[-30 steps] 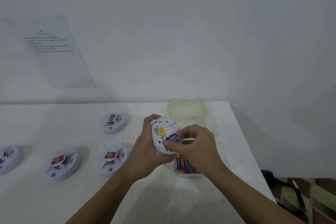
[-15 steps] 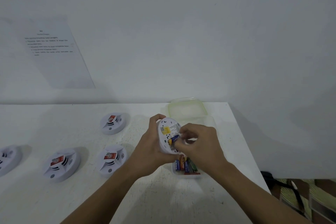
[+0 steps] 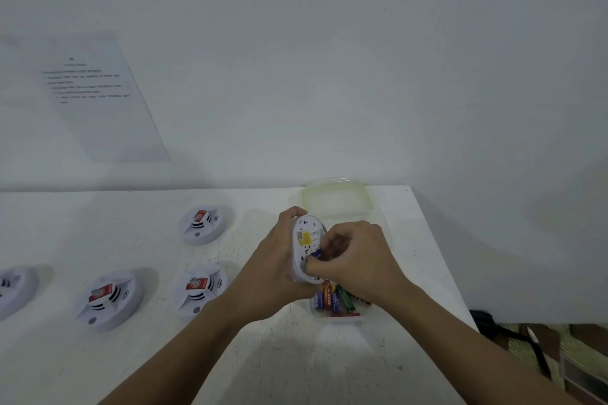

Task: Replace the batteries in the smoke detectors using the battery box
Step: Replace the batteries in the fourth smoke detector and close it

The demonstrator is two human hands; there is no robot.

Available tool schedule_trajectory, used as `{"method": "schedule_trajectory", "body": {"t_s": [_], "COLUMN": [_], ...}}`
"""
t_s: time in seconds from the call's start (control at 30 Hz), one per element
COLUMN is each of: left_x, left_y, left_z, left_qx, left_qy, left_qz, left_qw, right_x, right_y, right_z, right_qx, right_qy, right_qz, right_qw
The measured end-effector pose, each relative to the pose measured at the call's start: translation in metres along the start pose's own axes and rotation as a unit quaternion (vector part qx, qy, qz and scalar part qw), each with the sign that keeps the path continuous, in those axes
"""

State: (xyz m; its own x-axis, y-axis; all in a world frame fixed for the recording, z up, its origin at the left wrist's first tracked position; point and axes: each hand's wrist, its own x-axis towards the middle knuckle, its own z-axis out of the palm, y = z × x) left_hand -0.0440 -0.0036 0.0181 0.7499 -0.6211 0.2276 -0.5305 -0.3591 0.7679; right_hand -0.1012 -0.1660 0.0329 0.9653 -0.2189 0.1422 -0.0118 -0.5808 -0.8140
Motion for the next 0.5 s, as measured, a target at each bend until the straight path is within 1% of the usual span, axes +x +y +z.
{"method": "schedule_trajectory", "body": {"t_s": [0.07,0.2,0.3,0.37,0.43,0.5], "left_x": [0.000,-0.002,-0.003,-0.004,-0.005,-0.004], "left_y": [-0.003,-0.007,-0.006,-0.002,0.002,0.002], "left_z": [-0.001,-0.003,-0.003,-0.003,-0.004,-0.007], "left_qx": [0.012,-0.007,-0.024,-0.043,-0.068,-0.076], "left_qy": [0.001,0.002,0.004,0.003,0.005,0.004], "left_qz": [0.005,0.005,0.002,-0.011,-0.030,-0.036], "left_qw": [1.000,1.000,1.000,0.999,0.997,0.996], "right_x": [0.001,0.001,-0.002,-0.003,-0.004,-0.003], "right_y": [-0.001,-0.001,-0.002,-0.002,-0.004,-0.004], "right_z": [0.000,0.001,0.002,0.003,0.002,0.001], "right_qx": [0.002,0.004,0.010,-0.014,-0.043,-0.056], "right_qy": [-0.003,-0.006,0.010,0.020,0.011,-0.020], "right_qz": [-0.006,-0.026,-0.048,-0.072,-0.092,-0.099], "right_qw": [1.000,1.000,0.999,0.997,0.995,0.993]}}
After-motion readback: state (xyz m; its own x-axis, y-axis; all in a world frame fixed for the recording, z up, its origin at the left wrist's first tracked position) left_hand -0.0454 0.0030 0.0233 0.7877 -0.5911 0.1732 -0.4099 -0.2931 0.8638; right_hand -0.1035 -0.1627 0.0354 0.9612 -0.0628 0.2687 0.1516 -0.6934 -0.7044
